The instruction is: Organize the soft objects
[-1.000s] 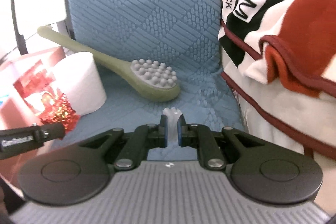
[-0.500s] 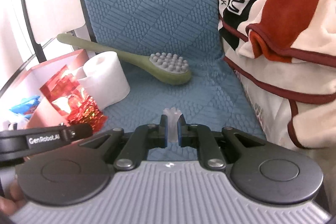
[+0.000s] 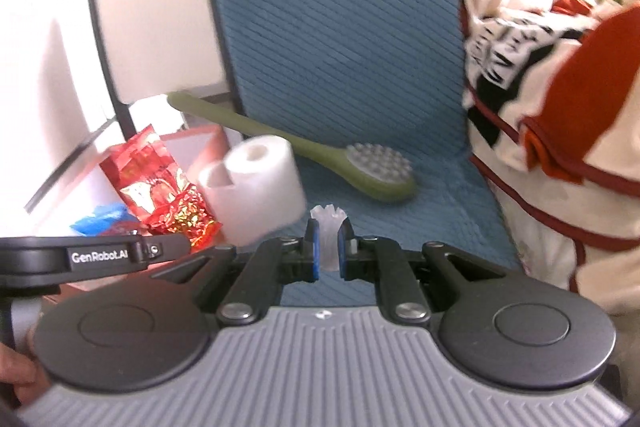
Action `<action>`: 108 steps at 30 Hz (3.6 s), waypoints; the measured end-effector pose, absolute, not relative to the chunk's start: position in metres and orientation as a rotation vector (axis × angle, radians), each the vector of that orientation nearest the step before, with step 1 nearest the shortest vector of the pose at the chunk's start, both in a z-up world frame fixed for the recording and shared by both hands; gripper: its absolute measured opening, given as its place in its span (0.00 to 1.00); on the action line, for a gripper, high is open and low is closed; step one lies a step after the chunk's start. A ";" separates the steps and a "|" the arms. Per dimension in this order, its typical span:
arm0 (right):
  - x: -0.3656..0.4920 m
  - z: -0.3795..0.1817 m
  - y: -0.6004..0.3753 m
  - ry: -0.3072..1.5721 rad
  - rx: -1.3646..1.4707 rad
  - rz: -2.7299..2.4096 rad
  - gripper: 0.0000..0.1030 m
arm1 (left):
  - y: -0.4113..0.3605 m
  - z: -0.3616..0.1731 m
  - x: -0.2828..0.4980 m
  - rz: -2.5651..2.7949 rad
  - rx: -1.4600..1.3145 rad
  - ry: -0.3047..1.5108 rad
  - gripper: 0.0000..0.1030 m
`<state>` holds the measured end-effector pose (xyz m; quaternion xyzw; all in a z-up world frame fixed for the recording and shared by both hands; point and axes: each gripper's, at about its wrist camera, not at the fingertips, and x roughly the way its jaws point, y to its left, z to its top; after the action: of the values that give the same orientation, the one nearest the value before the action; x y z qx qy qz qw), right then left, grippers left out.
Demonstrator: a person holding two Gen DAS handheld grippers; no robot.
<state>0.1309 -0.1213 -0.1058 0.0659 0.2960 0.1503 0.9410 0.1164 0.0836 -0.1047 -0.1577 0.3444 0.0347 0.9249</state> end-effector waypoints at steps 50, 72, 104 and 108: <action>0.161 -0.095 0.101 0.755 -0.007 0.667 0.14 | 0.298 -0.129 0.106 0.307 -0.438 0.886 0.17; 0.159 -0.065 0.079 0.693 0.071 0.619 0.37 | 0.281 -0.062 0.064 0.284 -0.350 0.786 0.50; 0.039 0.012 -0.006 0.574 0.058 0.711 0.39 | 0.212 0.019 -0.070 0.314 -0.313 0.641 0.92; 0.032 0.016 -0.009 0.574 0.047 0.716 0.98 | 0.214 0.025 -0.081 0.325 -0.316 0.632 0.97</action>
<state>0.0317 -0.0086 0.0156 0.0228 0.2772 0.3454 0.8963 -0.0808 0.2143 0.0252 -0.1543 0.3079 0.1585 0.9254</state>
